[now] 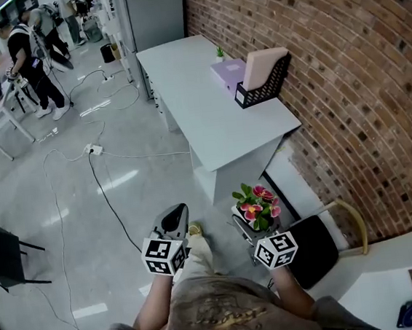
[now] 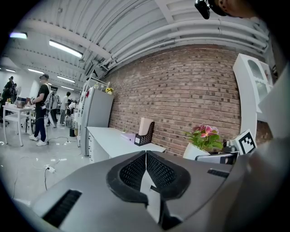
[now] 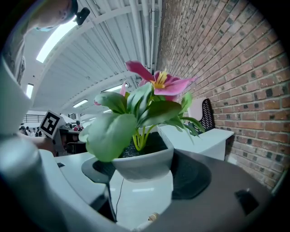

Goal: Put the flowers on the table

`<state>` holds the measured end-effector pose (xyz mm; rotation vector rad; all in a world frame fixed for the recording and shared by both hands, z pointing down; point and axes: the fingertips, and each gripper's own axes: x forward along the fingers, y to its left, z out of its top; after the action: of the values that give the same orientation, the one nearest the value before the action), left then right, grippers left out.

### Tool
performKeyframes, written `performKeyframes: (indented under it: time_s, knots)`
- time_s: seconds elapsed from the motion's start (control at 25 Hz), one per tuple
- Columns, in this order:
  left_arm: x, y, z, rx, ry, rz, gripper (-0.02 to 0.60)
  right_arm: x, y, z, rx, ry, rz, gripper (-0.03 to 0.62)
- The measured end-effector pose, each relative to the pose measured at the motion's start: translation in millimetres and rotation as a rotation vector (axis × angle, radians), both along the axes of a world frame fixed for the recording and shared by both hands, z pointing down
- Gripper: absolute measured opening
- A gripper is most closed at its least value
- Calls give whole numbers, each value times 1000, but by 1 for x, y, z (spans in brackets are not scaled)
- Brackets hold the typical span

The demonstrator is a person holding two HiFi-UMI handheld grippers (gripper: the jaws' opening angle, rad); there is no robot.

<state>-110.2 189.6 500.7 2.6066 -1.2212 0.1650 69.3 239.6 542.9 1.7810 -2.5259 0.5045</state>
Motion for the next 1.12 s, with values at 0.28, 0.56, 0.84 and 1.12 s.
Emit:
performKeyframes:
  time_s: [0.28,0.56,0.84,1.12]
  knots:
    - [18,-56,8,-3,4,28,23,11,-50,1,-4,14,9,362]
    - [30,-123,6,-26,10,59,23,13,-111,0,-24,16,29,362]
    - [33,-193,-1,-42,11,80,23,7,-175,-13,-29,20,31,362]
    - [45,-256,-10,-35,17,122,23,14,-238,-21,-29,29,57,362]
